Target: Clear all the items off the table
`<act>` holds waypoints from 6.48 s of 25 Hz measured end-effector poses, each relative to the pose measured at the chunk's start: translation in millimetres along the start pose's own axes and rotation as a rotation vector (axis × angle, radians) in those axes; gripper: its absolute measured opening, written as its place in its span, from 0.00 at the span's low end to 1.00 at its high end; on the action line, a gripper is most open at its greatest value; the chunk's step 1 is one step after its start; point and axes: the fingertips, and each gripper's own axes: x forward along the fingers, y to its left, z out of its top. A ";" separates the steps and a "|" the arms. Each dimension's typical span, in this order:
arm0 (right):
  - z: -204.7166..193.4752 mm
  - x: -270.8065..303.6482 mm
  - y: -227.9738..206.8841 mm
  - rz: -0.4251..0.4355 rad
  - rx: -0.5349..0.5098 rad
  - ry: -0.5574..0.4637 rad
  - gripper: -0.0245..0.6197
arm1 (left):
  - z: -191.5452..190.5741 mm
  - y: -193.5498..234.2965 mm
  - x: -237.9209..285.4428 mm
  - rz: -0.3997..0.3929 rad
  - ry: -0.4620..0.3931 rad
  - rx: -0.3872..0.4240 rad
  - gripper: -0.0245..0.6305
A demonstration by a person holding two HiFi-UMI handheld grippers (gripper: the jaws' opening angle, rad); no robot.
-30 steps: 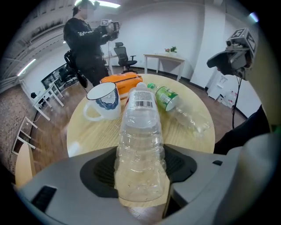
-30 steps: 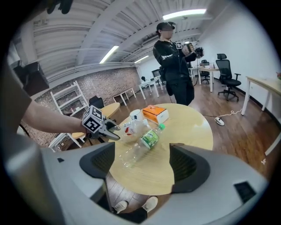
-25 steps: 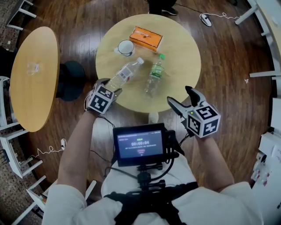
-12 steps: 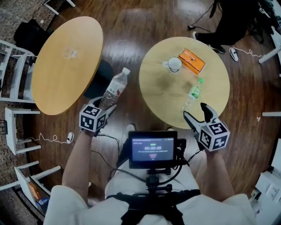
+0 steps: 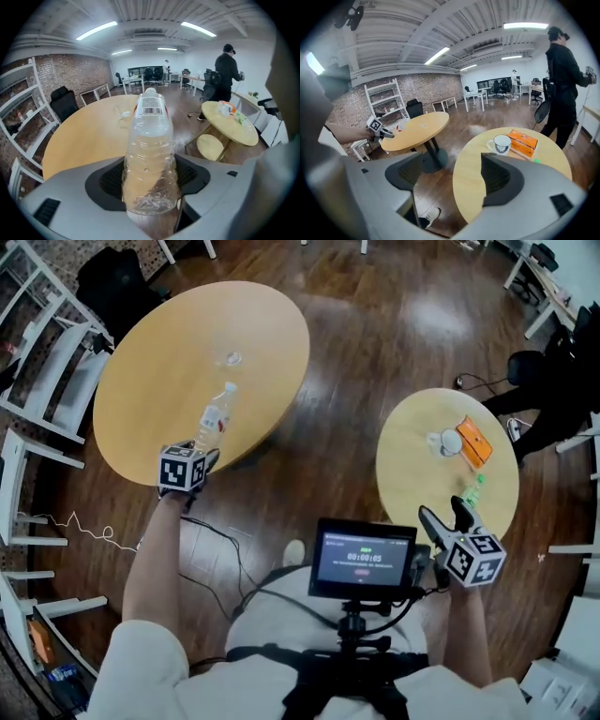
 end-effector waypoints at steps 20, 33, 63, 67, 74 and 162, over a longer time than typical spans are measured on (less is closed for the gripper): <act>-9.4 -16.9 91.6 -0.238 0.080 0.069 0.64 | -49.7 170.0 120.3 0.064 0.160 -0.153 0.50; -43.6 -42.3 91.8 -0.224 0.093 0.099 0.64 | -39.3 174.1 94.5 0.172 0.104 -0.057 0.72; -179.4 -270.3 -34.4 -0.106 0.063 -0.081 0.64 | -33.6 -433.7 -182.3 -0.197 -0.206 -0.039 0.72; -201.9 -304.4 -38.8 -0.113 0.082 -0.102 0.64 | -49.1 -510.7 -213.4 -0.292 -0.197 0.000 0.72; -212.9 -316.0 -43.2 -0.118 0.094 -0.109 0.64 | -52.8 -555.6 -239.8 -0.360 -0.197 0.058 0.73; -200.1 -283.7 -108.9 -0.133 0.148 -0.040 0.64 | -25.8 -623.3 -81.5 -0.534 -0.036 0.228 0.45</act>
